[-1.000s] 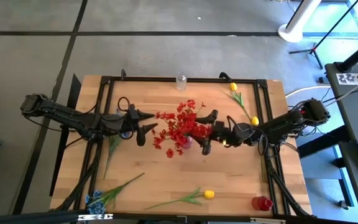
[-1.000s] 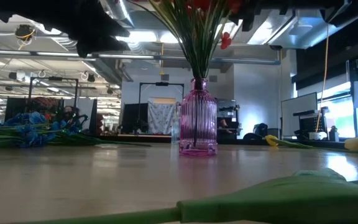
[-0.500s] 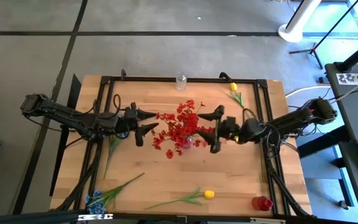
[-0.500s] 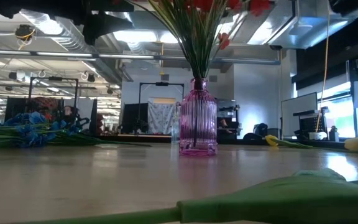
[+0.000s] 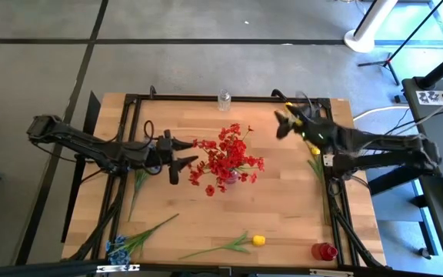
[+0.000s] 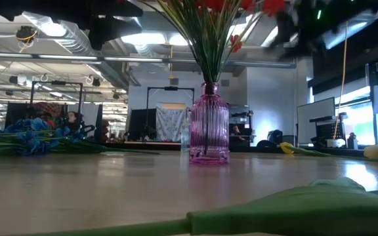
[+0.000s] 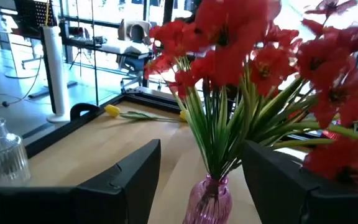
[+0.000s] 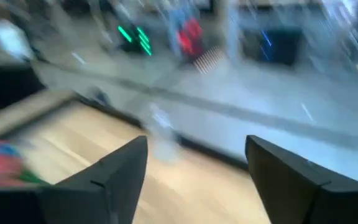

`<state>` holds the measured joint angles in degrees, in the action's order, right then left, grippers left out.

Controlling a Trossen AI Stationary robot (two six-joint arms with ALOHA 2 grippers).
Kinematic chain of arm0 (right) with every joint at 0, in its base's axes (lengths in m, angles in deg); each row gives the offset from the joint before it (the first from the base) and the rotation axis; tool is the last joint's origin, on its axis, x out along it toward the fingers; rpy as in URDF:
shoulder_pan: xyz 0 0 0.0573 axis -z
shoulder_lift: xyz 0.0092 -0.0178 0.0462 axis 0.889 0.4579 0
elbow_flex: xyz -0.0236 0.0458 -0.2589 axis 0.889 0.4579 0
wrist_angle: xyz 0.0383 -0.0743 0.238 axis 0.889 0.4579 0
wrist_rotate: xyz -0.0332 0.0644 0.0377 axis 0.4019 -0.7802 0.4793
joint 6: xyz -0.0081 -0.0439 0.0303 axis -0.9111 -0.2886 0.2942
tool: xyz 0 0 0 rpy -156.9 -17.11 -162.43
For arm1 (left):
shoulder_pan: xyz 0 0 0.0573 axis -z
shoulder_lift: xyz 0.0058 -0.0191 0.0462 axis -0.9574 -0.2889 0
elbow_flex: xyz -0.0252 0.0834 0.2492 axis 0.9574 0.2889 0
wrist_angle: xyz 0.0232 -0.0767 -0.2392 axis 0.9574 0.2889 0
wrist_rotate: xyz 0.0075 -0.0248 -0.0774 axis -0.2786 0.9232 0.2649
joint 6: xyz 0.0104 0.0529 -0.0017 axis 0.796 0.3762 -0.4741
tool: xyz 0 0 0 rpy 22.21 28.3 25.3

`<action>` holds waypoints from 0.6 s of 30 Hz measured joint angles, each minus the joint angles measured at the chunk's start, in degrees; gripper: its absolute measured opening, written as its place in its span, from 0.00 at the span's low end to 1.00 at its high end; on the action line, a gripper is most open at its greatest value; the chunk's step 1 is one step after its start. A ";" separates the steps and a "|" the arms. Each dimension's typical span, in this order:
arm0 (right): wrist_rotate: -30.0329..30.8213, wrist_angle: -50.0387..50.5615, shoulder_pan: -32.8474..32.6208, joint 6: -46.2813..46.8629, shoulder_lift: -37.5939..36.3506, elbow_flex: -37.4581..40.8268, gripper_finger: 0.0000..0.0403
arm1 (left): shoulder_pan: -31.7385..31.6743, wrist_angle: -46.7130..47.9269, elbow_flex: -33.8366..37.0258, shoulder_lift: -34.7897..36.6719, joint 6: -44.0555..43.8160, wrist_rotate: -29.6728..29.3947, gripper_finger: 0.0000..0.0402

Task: Sort flowers into vase by color
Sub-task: Put the top yellow tulip into the transparent vase

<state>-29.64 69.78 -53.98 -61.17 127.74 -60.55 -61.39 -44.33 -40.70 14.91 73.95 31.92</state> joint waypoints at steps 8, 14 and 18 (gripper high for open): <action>-24.97 10.39 28.80 3.12 14.63 0.06 0.54 | 1.76 -0.66 0.00 -3.43 -2.48 -0.58 0.54; -26.63 15.47 34.77 -1.06 29.91 -4.15 0.53 | 2.94 -0.77 0.00 -3.86 -3.13 -1.42 0.54; -27.57 22.67 38.76 -2.74 38.85 -10.59 0.53 | 3.04 -0.74 0.00 -3.86 -3.13 -2.35 0.54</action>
<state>-57.21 92.46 -15.22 -63.92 166.59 -71.14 -58.36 -45.08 -40.70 11.05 70.82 29.57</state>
